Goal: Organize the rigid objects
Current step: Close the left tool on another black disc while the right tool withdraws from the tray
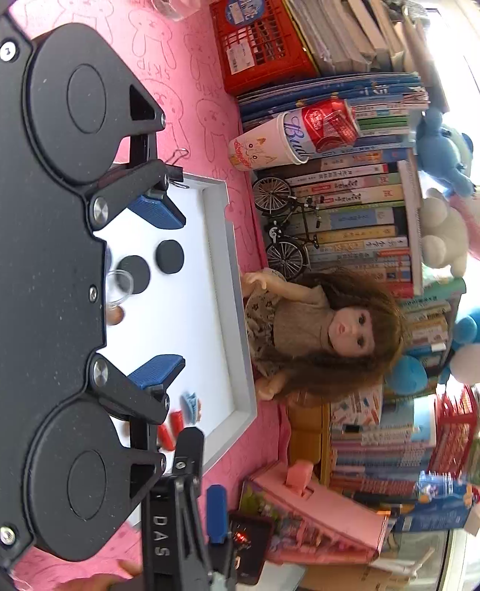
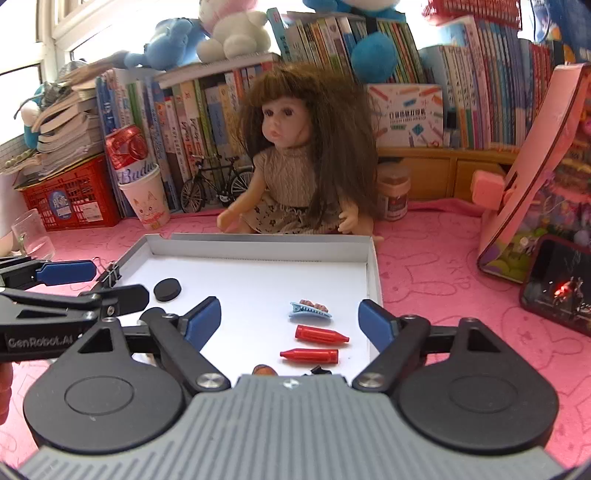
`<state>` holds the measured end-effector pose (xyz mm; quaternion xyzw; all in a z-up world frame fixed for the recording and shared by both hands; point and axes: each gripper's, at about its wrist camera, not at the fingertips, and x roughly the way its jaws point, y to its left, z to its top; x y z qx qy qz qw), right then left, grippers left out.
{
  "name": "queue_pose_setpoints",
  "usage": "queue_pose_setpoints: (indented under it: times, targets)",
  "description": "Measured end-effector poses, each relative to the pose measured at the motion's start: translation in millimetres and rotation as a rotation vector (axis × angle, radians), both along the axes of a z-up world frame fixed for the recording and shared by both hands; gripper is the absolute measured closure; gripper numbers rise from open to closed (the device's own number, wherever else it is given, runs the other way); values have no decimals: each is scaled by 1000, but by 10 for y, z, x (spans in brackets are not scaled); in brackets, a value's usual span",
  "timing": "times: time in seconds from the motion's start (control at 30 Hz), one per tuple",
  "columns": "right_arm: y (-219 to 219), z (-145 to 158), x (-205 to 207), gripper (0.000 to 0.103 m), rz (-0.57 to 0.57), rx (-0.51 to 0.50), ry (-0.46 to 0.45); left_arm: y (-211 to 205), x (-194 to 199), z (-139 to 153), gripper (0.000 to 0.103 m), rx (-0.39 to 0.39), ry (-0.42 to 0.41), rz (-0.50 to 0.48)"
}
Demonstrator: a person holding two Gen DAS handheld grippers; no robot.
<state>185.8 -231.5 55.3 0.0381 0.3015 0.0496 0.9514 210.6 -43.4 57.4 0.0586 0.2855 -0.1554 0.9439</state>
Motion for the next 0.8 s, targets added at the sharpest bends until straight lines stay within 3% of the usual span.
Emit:
queue_pose_setpoints:
  times: [0.47, 0.8]
  targets:
    - [33, 73, -627, 3, 63, -1, -81, 185, -775, -19, 30, -65, -20, -70]
    - [79, -126, -1135, 0, 90, -124, -129, 236, -1300, -235, 30, -27, -9, -161]
